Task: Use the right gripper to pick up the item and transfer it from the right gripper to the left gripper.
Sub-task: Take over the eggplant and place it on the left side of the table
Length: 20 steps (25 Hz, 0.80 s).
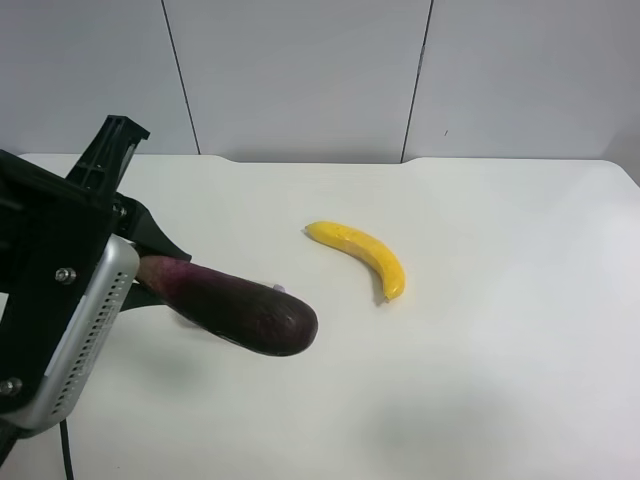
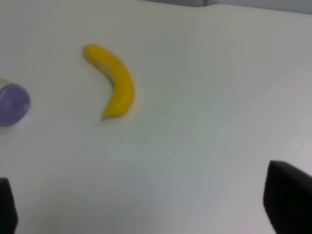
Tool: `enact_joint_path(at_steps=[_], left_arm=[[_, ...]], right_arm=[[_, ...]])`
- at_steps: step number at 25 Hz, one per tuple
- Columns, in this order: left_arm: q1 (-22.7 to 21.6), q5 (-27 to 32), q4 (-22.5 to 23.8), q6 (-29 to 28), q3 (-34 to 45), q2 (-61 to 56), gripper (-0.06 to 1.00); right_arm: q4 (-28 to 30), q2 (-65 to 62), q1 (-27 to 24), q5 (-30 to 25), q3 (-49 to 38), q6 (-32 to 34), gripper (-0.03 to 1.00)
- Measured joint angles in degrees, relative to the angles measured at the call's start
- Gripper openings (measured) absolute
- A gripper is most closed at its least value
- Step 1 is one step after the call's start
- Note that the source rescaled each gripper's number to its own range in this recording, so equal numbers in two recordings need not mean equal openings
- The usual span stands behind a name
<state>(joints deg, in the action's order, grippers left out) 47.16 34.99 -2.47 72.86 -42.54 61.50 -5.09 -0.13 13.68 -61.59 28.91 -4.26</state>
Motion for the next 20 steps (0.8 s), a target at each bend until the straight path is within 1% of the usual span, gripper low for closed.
enact_joint_path(at_steps=[2,3,6,9,13,14,16,18,20], left_arm=[[0.0,0.0,0.0,-1.5,0.0,0.0,0.02],[0.0,-0.1,0.0,-3.2,0.0,0.0,0.02],[0.0,-0.3,0.5,-10.5,0.0,0.0,0.02],[0.0,-1.0,3.7,-21.6,0.0,0.0,0.02],[-0.8,-1.2,10.7,-37.3,0.0,0.0,0.02],[-1.6,-1.2,12.2,-41.4,0.0,0.0,0.02],[-4.8,-1.2,14.0,-48.0,0.0,0.4,0.02],[-8.8,-1.2,14.4,-52.4,0.0,1.4,0.02],[-13.3,-1.1,14.4,-55.6,0.0,3.0,0.02]], right_arm=[[0.0,0.0,-0.4,0.0,-0.1,0.0,1.0],[0.0,0.0,-0.4,0.0,-0.1,0.0,1.0],[0.0,0.0,-0.4,0.0,-0.1,0.0,1.0],[0.0,0.0,-0.4,0.0,-0.1,0.0,1.0],[0.0,0.0,-0.4,0.0,-0.1,0.0,1.0],[0.0,0.0,-0.4,0.0,-0.1,0.0,1.0],[0.0,0.0,-0.4,0.0,-0.1,0.0,1.0],[0.0,0.0,-0.4,0.0,-0.1,0.0,1.0],[0.0,0.0,-0.4,0.0,-0.1,0.0,1.0]])
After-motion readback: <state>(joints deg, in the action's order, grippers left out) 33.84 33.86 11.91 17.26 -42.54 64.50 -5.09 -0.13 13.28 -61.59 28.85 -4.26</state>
